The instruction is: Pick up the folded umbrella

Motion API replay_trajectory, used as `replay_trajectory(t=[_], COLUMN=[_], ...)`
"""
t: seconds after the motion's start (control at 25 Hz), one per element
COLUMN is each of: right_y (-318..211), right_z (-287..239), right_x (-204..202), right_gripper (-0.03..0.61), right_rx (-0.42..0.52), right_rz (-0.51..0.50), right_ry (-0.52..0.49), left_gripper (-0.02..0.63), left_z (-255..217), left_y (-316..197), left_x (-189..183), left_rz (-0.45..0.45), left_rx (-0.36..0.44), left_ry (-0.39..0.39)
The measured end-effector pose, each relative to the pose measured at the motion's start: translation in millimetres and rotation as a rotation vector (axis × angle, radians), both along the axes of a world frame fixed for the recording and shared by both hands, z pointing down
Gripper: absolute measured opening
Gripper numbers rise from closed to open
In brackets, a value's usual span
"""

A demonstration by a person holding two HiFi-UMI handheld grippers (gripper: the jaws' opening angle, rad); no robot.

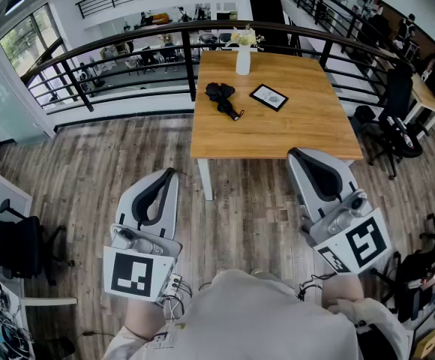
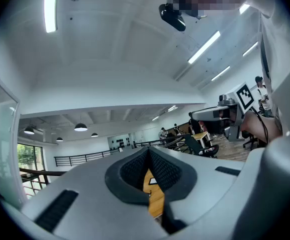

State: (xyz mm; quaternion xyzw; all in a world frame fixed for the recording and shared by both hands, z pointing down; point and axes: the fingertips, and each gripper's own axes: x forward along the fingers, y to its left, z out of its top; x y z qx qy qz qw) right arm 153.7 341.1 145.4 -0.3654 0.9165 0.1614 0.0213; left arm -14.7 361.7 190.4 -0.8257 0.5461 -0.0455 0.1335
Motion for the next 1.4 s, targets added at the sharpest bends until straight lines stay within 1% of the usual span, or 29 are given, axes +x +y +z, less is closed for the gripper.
replay_trajectory(t=[0.24,0.36,0.4,0.48,0.52,0.56,0.72,0.96,1.0,1.12,1.2,1.32,1.36,1.4], right_y=[0.3,3.5,4.5,4.5,3.2,1.3,-8.7,-27.9,-33.8,-63.9,-94.0,-132.5,-143.8,-156.6], right_z=[4.7,0.9,0.3,-0.1,-0.2,0.0,4.2,16.2,18.3,26.8,36.1,53.5,59.1,64.3], right_x=[-11.0,-14.8,-15.4,-16.5,-16.8,-16.8,-19.3,-29.7,-31.4,-31.6,-31.4,-43.3,-48.9,-53.7], right_gripper=[0.029,0.04,0.087,0.254,0.316,0.328,0.336,0.336,0.336,0.336,0.336,0.344,0.347,0.348], right_rx=[-0.039,-0.039,-0.038,-0.034,-0.03,-0.028,-0.041,-0.068,-0.073,-0.085,-0.09,-0.078,-0.079,-0.086], right_rz=[-0.058,-0.075,-0.078,-0.075,-0.064,-0.05,-0.03,-0.056,-0.061,-0.065,-0.065,-0.071,-0.08,-0.091], right_ry=[-0.048,-0.102,-0.12,-0.15,-0.16,-0.166,-0.161,-0.131,-0.127,-0.123,-0.113,-0.043,-0.025,-0.017], left_gripper=[0.015,0.015,0.015,0.015,0.015,0.015,0.015,0.015,0.015,0.015,0.015,0.015,0.015,0.015], left_z=[0.7,2.3,3.7,6.6,7.7,8.7,10.2,12.8,14.1,21.8,28.1,33.2,37.4,43.3], left_y=[0.3,3.6,5.0,6.8,6.9,6.6,2.7,-11.8,-17.1,-42.8,-69.4,-107.1,-118.3,-130.5], left_x=[-6.2,-12.6,-14.8,-19.2,-21.7,-24.5,-32.6,-39.7,-40.1,-37.8,-37.0,-41.9,-43.3,-44.1], left_rz=[0.012,0.011,0.009,0.006,0.005,0.004,-0.003,-0.015,-0.018,-0.022,-0.02,-0.016,-0.018,-0.024], left_rx=[-0.003,-0.007,-0.008,-0.008,-0.01,-0.012,-0.02,-0.002,-0.011,-0.044,-0.045,0.002,-0.007,-0.035], left_ry=[-0.002,0.002,0.004,0.006,0.006,0.005,0.004,-0.004,0.0,0.012,0.016,0.011,0.009,0.008])
